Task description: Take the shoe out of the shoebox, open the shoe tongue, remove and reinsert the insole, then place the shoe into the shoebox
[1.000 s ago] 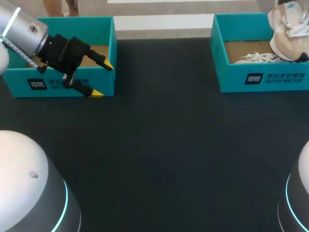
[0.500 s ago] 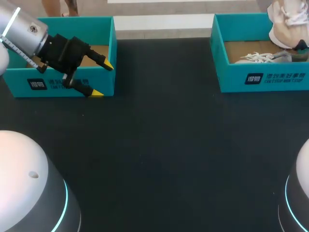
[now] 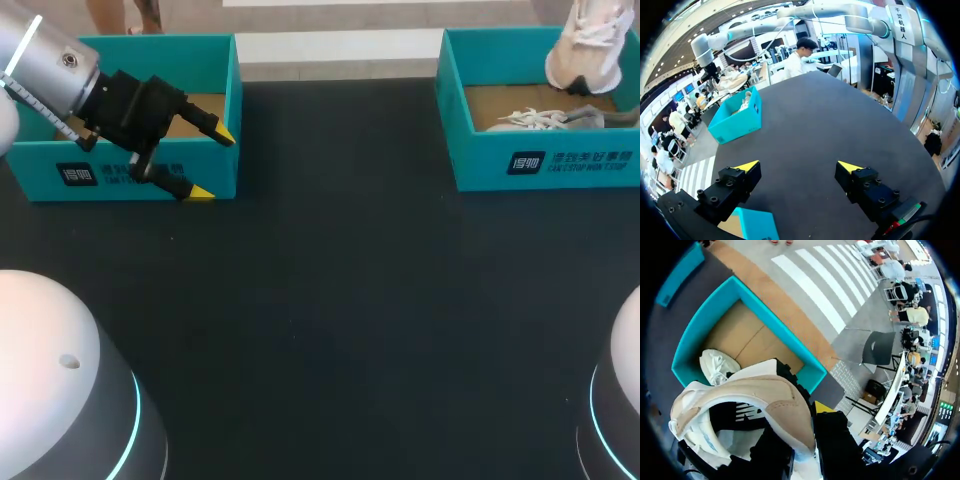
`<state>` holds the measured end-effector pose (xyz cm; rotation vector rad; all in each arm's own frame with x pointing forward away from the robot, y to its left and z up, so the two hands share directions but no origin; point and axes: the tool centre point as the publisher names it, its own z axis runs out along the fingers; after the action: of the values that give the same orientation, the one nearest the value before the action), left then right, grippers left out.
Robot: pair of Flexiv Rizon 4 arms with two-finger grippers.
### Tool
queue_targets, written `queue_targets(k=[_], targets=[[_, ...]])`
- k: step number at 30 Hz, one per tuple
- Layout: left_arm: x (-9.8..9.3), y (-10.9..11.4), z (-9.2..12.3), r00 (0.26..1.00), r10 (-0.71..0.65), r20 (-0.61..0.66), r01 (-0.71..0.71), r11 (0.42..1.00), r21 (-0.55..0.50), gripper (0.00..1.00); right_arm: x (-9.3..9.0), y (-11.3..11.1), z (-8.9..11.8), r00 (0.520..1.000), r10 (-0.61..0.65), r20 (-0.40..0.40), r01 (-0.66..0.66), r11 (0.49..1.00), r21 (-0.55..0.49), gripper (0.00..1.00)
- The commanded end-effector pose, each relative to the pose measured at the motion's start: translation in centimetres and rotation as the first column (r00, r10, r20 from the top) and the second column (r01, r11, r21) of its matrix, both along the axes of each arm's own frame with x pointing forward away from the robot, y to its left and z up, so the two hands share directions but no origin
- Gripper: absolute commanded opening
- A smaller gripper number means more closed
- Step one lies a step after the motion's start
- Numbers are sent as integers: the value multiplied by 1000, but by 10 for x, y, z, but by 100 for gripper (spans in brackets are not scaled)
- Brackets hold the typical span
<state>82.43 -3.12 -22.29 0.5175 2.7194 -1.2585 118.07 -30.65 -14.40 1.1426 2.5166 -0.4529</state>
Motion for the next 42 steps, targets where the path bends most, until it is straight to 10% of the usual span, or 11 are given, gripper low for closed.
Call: queue_targets(k=[1, 6, 29, 42], targets=[[0, 0, 0, 1000, -1, 0, 1, 1000, 3, 100, 3, -2, 3, 791, -605, 90, 597, 796, 99, 0], [0, 0, 0, 1000, -1, 0, 1, 1000, 3, 100, -28, -3, -1, 510, -856, 86, 842, 517, 155, 0], [0, 0, 0, 1000, -1, 0, 1, 1000, 3, 100, -28, -3, -1, 510, -856, 86, 842, 517, 155, 0], [0, 0, 0, 1000, -1, 0, 1, 1000, 3, 100, -43, -12, -40, 467, -872, 149, 857, 488, 166, 0]])
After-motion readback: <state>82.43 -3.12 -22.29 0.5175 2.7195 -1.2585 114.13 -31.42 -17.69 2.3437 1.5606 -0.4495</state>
